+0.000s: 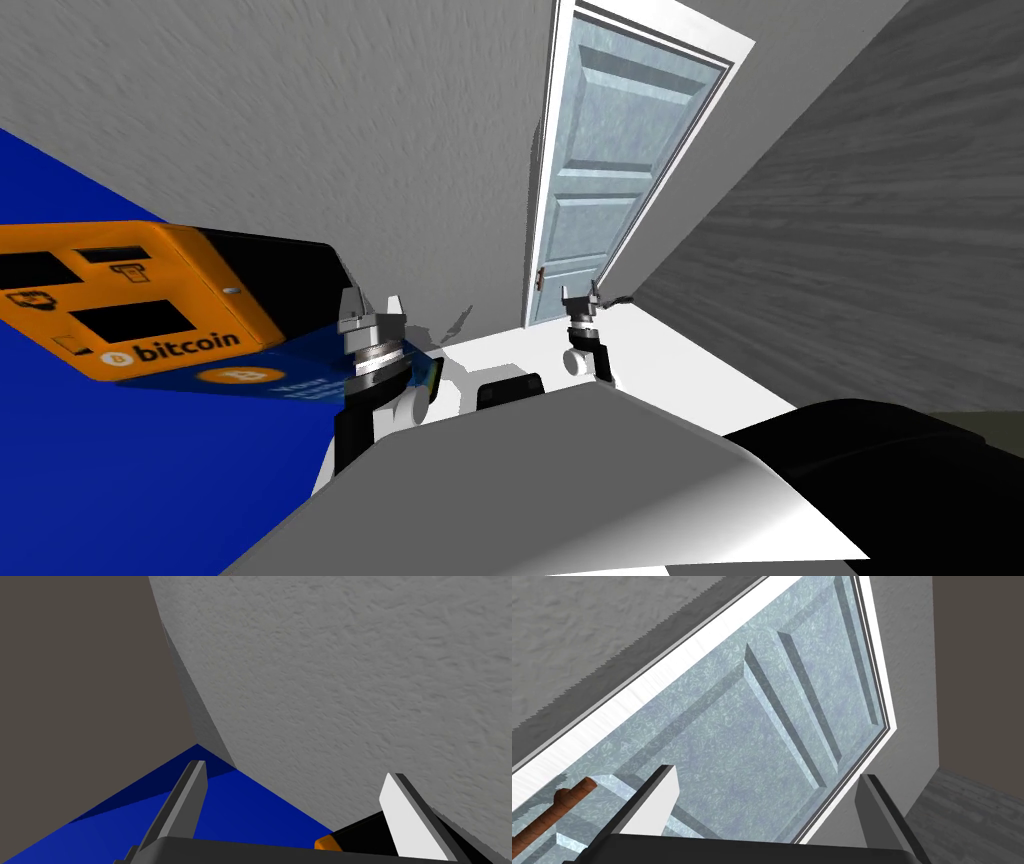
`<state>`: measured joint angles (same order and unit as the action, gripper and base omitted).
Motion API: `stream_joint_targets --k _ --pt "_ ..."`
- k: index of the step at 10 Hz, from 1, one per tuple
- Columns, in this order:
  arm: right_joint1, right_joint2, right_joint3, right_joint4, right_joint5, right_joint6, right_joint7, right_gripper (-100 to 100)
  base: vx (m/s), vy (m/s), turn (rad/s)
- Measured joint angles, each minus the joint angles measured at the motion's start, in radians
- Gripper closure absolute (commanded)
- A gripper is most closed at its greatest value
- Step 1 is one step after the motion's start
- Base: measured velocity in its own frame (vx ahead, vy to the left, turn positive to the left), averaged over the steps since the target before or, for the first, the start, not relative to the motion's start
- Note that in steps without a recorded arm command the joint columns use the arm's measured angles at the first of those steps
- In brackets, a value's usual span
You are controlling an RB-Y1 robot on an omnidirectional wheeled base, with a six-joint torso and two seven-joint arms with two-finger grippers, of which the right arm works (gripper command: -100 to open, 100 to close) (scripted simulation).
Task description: Pull the door open
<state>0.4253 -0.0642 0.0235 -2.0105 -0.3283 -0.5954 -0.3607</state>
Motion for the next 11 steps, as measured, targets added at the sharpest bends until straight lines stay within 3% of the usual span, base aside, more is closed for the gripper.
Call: stream_joint_targets --k 5,8,11 --pt "-0.045 -0.023 0.009 0.165 -0.095 -0.048 -0.110 -100 0.048 -0.111 0.206" --pt "-0.052 -0.030 0.017 0.225 -0.144 -0.062 -0.164 -100 0.046 -0.085 0.131" --pt "-0.059 -0.040 0.030 0.307 -0.192 -0.100 -0.224 -100 0.033 -0.093 0.168"
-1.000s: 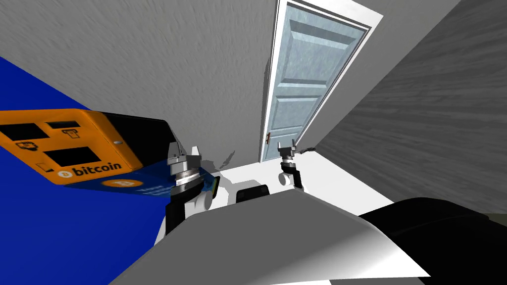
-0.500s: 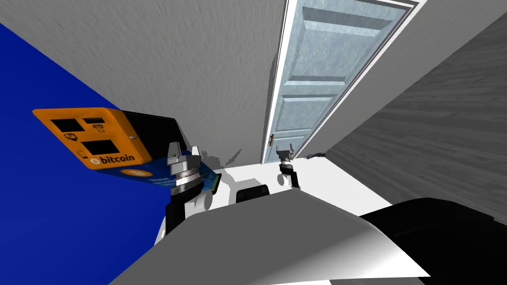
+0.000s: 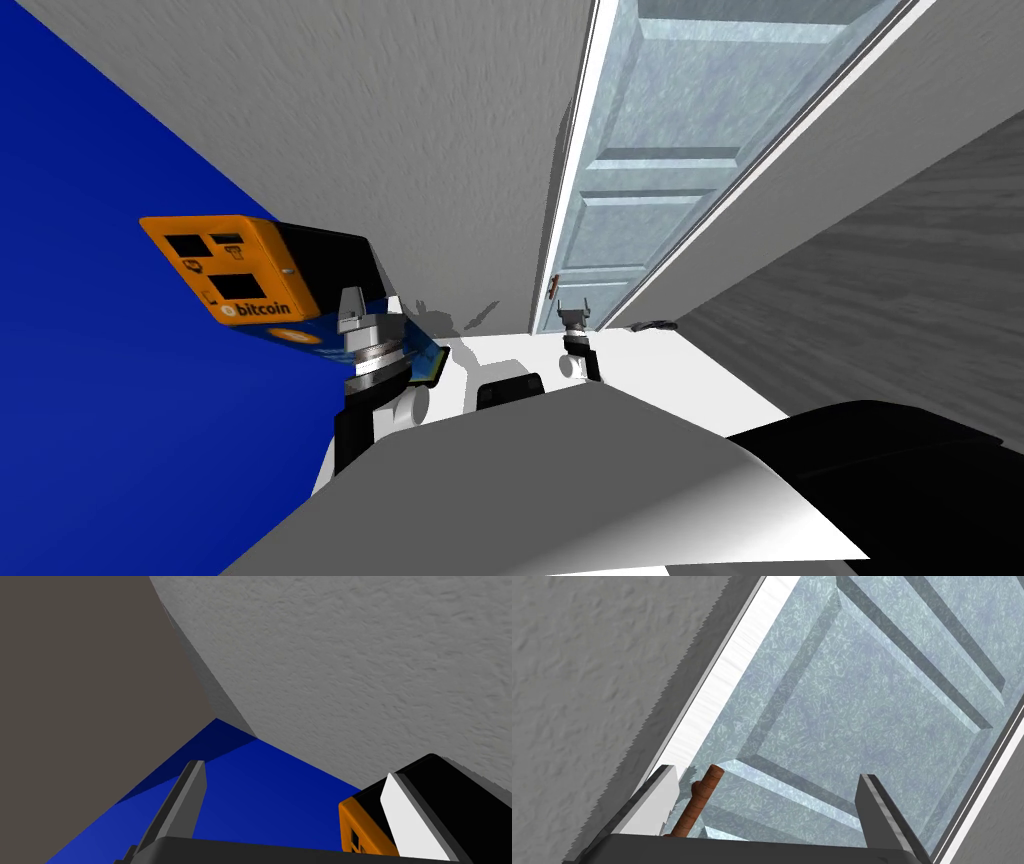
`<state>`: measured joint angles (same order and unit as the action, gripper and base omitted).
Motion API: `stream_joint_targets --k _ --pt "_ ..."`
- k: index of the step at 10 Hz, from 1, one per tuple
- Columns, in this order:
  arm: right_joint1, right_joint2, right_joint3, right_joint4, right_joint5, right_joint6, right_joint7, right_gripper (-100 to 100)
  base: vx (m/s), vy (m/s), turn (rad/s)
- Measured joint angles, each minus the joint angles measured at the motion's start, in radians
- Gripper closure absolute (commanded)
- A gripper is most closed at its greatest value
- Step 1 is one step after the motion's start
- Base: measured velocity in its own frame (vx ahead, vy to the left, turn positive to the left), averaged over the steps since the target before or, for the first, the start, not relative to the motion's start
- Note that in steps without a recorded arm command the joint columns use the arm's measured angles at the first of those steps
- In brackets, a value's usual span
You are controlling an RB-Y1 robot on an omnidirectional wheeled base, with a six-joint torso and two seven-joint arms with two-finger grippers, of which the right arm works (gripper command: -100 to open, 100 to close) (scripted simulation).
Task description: Pull the door open
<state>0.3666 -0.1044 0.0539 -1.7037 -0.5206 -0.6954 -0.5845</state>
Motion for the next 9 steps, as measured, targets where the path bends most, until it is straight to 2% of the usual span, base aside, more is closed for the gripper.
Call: stream_joint_targets --k 9 --pt "-0.048 -0.014 0.016 0.192 -0.120 -0.055 -0.131 -100 0.017 -0.084 0.137"
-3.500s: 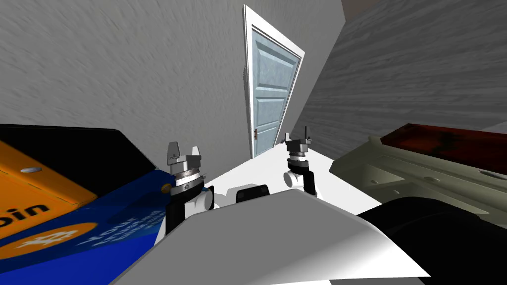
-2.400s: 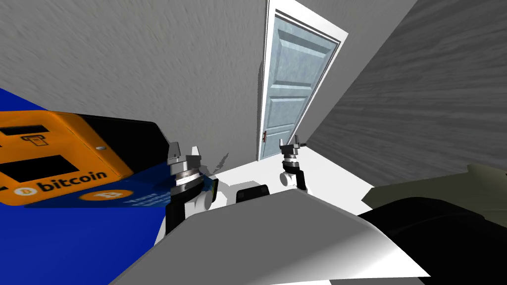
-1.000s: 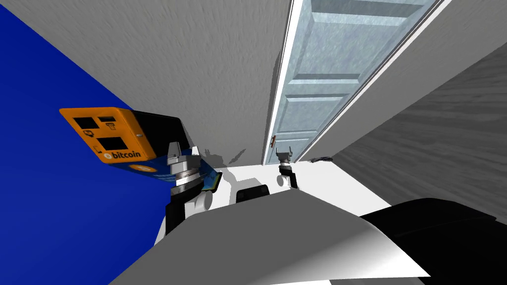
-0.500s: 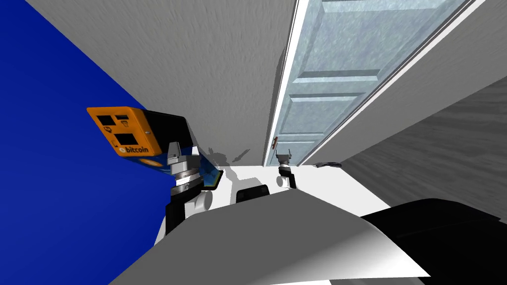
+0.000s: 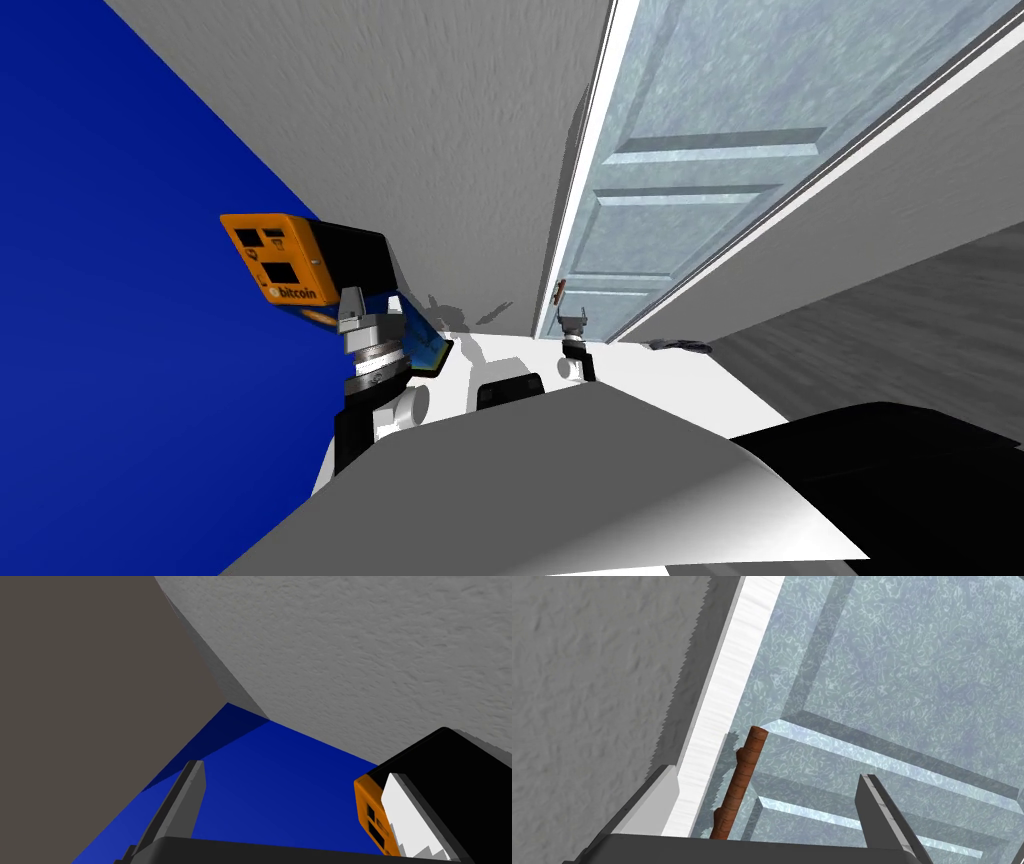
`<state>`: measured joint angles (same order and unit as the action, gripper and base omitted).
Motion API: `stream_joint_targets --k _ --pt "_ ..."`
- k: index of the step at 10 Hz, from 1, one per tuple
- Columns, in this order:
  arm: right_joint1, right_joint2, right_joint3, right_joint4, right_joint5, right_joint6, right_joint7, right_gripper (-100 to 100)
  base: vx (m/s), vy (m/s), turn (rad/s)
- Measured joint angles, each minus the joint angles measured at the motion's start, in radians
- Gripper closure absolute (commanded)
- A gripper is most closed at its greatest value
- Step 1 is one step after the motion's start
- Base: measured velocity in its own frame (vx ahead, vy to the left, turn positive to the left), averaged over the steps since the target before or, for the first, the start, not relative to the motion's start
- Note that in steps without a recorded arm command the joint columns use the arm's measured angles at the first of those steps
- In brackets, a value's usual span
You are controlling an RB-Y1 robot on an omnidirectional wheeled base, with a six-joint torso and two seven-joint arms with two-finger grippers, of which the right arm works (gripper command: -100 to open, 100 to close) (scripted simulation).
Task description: Pull the door open
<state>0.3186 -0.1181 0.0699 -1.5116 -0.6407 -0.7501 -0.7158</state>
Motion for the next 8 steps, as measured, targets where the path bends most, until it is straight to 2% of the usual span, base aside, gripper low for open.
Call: stream_joint_targets --k 3,8 --pt "-0.014 -0.012 0.003 0.066 -0.040 -0.020 -0.049 -100 0.026 -0.094 0.187" --pt "-0.045 -0.025 0.018 0.217 -0.126 -0.072 -0.154 -100 0.010 -0.114 0.202"
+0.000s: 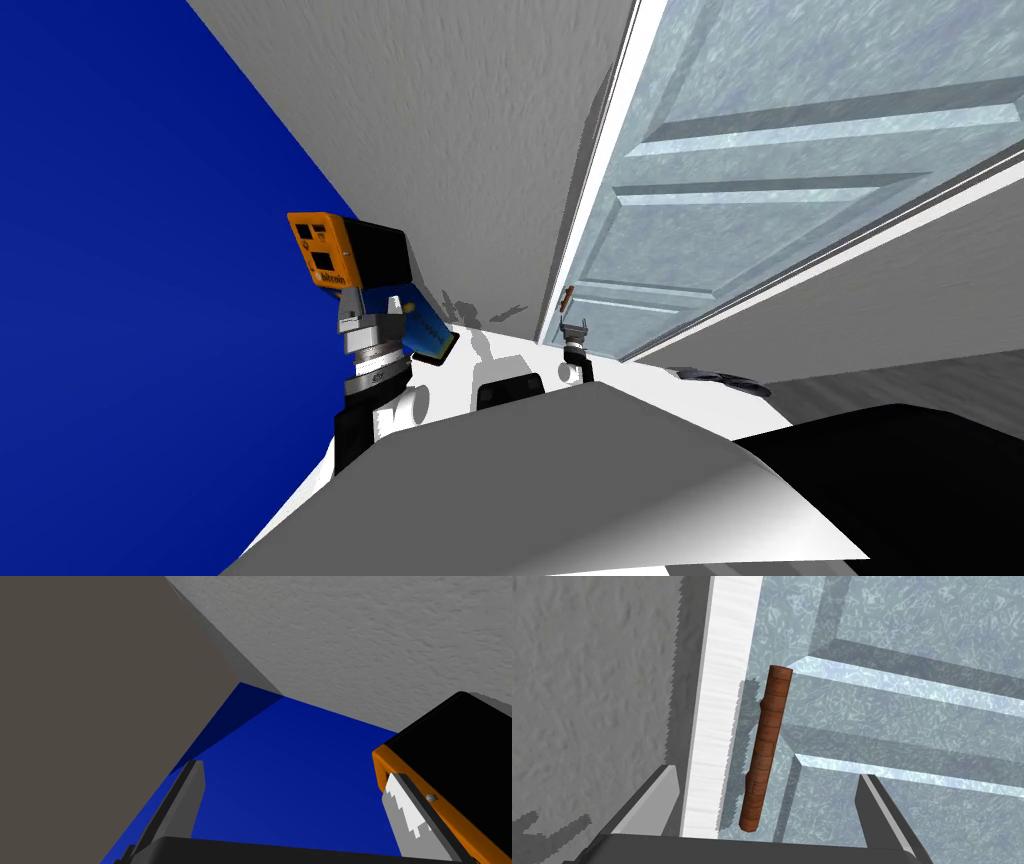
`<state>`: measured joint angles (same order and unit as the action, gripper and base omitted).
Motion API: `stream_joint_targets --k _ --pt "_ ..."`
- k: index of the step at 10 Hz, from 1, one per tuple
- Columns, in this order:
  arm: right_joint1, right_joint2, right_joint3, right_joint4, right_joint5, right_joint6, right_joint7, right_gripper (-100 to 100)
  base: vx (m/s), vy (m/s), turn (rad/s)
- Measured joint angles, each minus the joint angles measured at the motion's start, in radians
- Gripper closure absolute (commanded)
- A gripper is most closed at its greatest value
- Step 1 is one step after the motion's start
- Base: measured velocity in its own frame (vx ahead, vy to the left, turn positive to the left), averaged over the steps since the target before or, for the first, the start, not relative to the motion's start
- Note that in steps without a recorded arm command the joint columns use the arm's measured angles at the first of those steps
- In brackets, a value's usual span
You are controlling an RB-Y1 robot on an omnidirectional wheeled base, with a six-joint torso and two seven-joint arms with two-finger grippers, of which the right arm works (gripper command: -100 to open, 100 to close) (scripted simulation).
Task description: Pull the door open
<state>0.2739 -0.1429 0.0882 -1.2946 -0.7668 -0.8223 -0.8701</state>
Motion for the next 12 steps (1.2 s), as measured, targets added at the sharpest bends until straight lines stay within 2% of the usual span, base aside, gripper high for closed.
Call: stream_joint_targets --k 5,8,11,12 --pt "-0.027 -0.010 0.010 0.122 -0.076 -0.037 -0.087 -100 0.000 -0.100 0.191" --pt "-0.048 -0.017 0.015 0.198 -0.122 -0.057 -0.138 -100 0.000 -0.101 0.261" --pt "-0.051 -0.021 0.022 0.249 -0.154 -0.078 -0.179 -100 -0.005 -0.059 0.100" --pt "-0.051 -0.021 0.023 0.251 -0.155 -0.080 -0.182 -100 0.120 -0.002 0.011"
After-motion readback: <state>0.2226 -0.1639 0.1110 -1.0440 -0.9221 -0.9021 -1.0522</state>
